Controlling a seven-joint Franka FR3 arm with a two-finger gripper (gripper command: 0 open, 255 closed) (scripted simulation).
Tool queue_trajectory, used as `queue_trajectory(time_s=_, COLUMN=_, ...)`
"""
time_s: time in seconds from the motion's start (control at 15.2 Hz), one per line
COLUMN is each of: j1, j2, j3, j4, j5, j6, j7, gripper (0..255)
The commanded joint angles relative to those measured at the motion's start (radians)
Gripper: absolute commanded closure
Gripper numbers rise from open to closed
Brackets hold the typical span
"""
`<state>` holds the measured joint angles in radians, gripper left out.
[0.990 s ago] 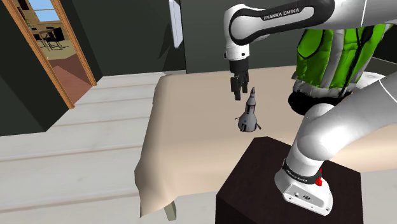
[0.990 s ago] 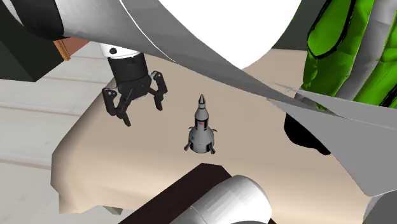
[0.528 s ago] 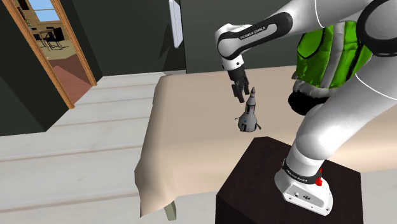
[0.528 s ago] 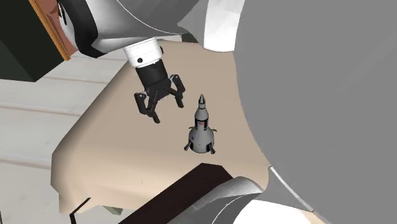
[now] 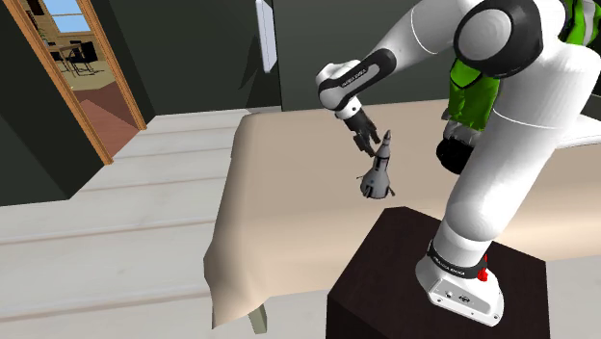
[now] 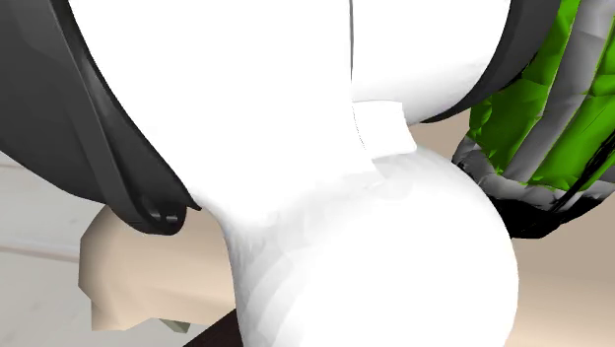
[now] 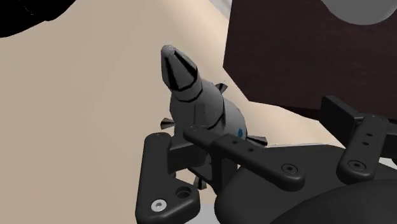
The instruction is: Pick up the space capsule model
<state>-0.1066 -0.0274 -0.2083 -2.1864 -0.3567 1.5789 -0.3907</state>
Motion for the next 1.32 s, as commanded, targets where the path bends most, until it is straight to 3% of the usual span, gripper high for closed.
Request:
queue_trajectory(time_s=0.0, j1=-0.012, j2=0.073, j3=-0.012, j4=0.039, j5=-0.048, j6=-0.006, j7=-0.021, gripper=0)
queue_trajectory(time_s=0.13, j1=-0.022, j2=0.133, j3=-0.022, j4=0.072, j5=-0.085, j6=-0.006, j7=-0.036, gripper=0)
queue_trajectory(time_s=0.73, j1=-0.027, j2=0.191, j3=-0.023, j4=0.038, j5=-0.079, j6=0.083, j7=-0.008, gripper=0)
queue_trajectory(time_s=0.79, j1=-0.028, j2=0.191, j3=-0.024, j4=0.037, j5=-0.079, j6=0.083, j7=-0.009, gripper=255)
queue_trajectory(time_s=1.25, j1=-0.028, j2=0.191, j3=-0.024, j4=0.039, j5=-0.079, j6=0.081, j7=-0.009, gripper=255)
